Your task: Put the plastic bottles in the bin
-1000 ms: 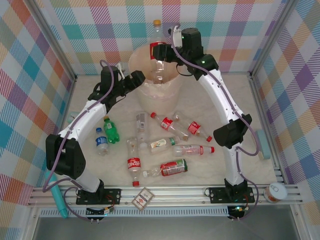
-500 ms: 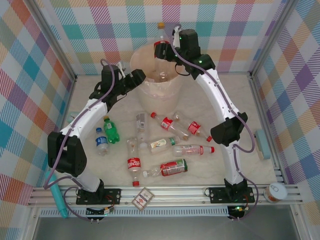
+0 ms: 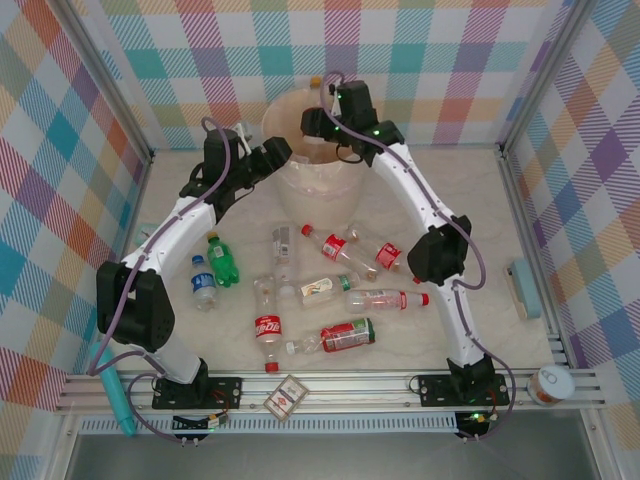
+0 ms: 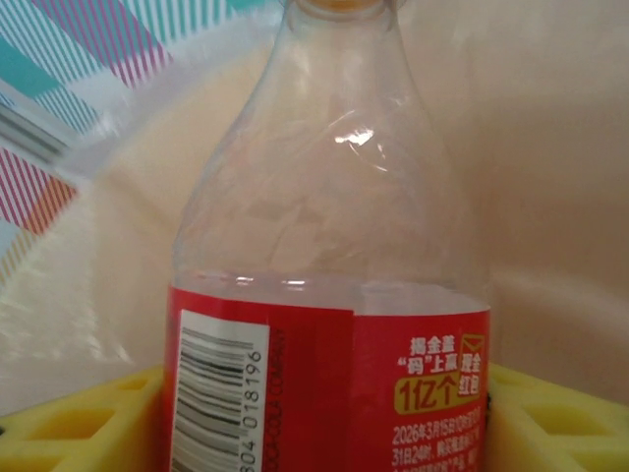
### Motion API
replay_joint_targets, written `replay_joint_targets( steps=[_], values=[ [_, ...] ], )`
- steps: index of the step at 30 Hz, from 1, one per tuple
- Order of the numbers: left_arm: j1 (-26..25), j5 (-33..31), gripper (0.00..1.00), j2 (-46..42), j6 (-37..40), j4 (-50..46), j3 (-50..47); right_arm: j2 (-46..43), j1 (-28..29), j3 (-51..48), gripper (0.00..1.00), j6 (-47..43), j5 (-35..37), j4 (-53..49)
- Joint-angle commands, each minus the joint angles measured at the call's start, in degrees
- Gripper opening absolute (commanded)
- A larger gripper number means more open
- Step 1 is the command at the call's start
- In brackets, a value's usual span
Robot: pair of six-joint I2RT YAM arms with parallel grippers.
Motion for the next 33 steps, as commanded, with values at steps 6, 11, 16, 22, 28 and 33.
replay_joint_targets(
  steps=[6,11,16,22,28,33],
  values=[
    [-0.07,-3.0,0.8,-1.83,6.92,-11.83,4.68,-3.39,2.08,0.72,0.92,-1.17,-0.41,-2.83],
    [0.54,-6.98,0.86,-5.61,9.66,-16.6,4.97,-9.27,2.06,2.98,0.99,-4.73,-1.88,-5.69],
    [1.15,-10.97,1.0,-9.88,13.35,-22.55,6.67,-17.22,2.04,0.37,0.99,-7.0,-3.57,-8.2],
    [3.18,-22.38,1.0,-17.36,20.2,-40.48,8.89,-25.06,0.26,-4.37,0.99,-10.17,-1.23,-18.97],
    [13.12,-23.79,1.0,-27.95,13.16,-51.7,-4.26,-40.67,-4.01,-28.95,0.98,-9.84,-8.28,-14.99],
    [19.51,-18.58,0.91,-33.61,7.0,-51.94,-17.69,-49.3,-8.99,-43.11,0.96,-8.85,-13.82,-13.68]
  ],
)
